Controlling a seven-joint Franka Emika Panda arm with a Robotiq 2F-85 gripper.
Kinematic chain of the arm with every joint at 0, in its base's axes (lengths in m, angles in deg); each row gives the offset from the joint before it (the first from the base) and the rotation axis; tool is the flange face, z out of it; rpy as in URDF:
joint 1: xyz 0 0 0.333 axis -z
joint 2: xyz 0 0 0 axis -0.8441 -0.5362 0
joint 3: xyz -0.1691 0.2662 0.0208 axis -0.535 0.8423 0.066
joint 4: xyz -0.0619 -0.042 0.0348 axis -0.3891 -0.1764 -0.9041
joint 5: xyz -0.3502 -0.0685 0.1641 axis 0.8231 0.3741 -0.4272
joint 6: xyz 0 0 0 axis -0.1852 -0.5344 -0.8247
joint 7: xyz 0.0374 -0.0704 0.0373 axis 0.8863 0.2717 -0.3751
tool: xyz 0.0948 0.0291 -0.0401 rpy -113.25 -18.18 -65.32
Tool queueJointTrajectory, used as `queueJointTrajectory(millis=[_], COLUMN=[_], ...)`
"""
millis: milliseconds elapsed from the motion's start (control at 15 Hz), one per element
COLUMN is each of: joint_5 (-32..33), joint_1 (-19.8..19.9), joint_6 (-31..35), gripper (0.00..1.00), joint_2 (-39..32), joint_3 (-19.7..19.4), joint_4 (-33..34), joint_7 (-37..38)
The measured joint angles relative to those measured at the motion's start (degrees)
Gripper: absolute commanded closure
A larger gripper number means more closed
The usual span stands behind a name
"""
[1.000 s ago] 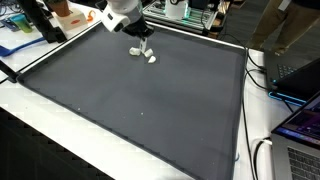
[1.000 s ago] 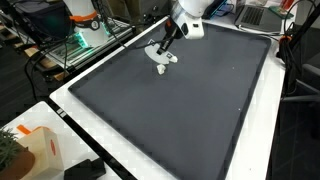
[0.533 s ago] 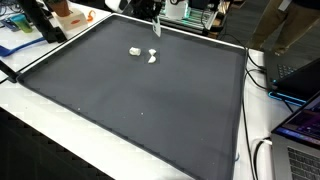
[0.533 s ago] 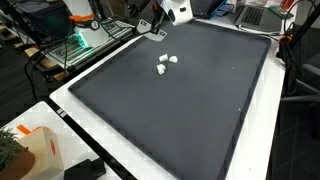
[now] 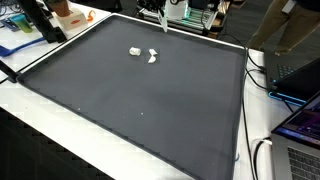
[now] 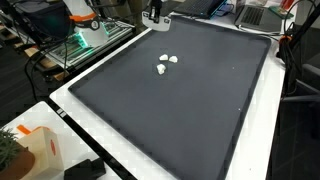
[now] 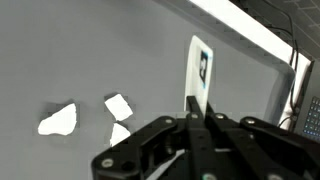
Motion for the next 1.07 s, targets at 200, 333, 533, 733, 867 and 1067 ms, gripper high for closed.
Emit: queueJointTrajectory(millis=[200, 333, 533, 733, 867, 1067], joint_5=[0.0, 0.0, 0.0, 0.0, 0.0, -1.5], joint_1=[-0.2, -0.2, -0.2, -0.3, -0.4, -0.4], joint_6=[0.0, 0.0, 0.0, 0.0, 0.0, -3.5], gripper=[0.96, 0.96, 0.96, 0.99, 0.99, 0.99], joint_2=[-0.4, -1.1, -1.5, -1.5, -1.5, -1.0], joint_3=[-0.2, -0.3, -0.3, -0.4, -0.4, -0.5], joint_4=[0.7, 1.0, 1.2, 1.2, 1.2, 2.4], joint_7=[0.0, 0.0, 0.0, 0.0, 0.0, -0.3])
